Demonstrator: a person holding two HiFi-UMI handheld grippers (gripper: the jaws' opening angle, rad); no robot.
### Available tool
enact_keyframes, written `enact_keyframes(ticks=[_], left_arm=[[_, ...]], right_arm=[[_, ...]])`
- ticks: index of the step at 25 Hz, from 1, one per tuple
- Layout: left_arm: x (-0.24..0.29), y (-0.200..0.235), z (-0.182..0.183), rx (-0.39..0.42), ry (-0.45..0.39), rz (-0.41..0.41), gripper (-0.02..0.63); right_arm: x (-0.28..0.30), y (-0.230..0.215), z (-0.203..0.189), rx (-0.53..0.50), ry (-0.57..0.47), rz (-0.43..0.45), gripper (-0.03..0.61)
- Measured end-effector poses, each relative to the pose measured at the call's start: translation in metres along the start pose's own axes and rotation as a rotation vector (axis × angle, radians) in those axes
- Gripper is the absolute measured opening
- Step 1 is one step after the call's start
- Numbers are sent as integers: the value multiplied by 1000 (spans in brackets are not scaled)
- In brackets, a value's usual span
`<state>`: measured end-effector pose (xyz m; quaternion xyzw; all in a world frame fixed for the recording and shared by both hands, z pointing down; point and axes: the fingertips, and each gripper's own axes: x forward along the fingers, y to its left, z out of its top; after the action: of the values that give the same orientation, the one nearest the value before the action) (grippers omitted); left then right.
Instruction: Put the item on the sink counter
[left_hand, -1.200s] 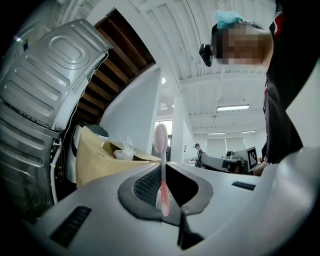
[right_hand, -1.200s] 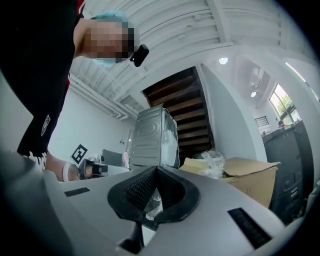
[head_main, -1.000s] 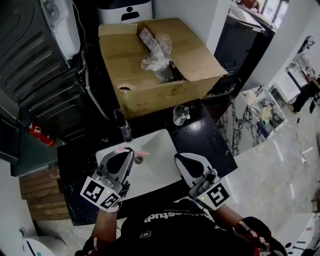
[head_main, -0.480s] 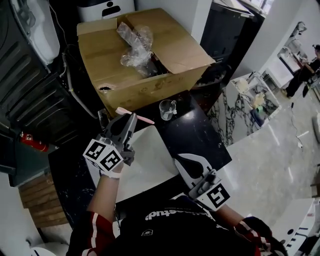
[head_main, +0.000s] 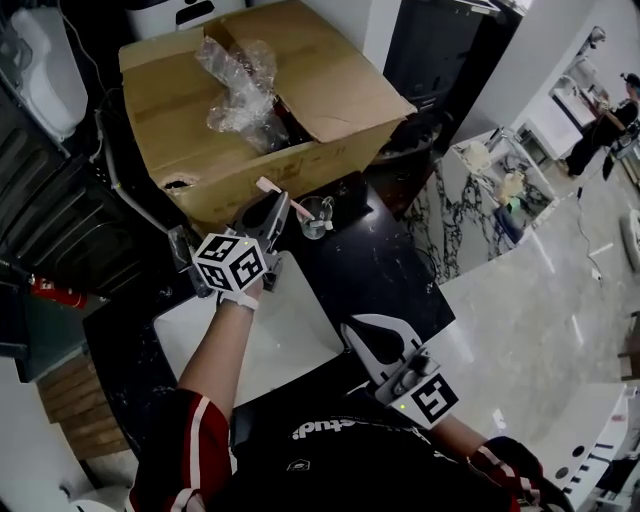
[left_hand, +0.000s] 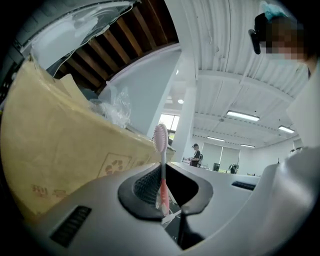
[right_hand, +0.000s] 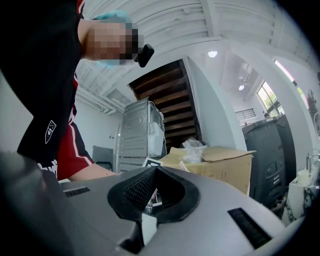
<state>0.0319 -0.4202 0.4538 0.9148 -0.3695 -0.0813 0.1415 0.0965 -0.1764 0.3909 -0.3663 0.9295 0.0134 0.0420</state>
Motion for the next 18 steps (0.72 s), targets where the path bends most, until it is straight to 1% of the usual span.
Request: enact_keyframes(ticks=[3,6,8,13,18], left_arm=[[10,4,-26,11,68,10,38],[18,8,-43,3,96,14,38],[23,12,-55,-18,110,26,38],[31,17,-87,-83,119,65,38],[32,28,-105,-127,119,131,38]], right_arm=[[-4,-10,-4,18,8,-7,37],[-5,-20,-7,26,12,-12,37],[-5,-24,-8,30,15,-13,37],[-8,-29,-11,36,21,-14,37],[-14,-33,-10,37,27,-24,37]])
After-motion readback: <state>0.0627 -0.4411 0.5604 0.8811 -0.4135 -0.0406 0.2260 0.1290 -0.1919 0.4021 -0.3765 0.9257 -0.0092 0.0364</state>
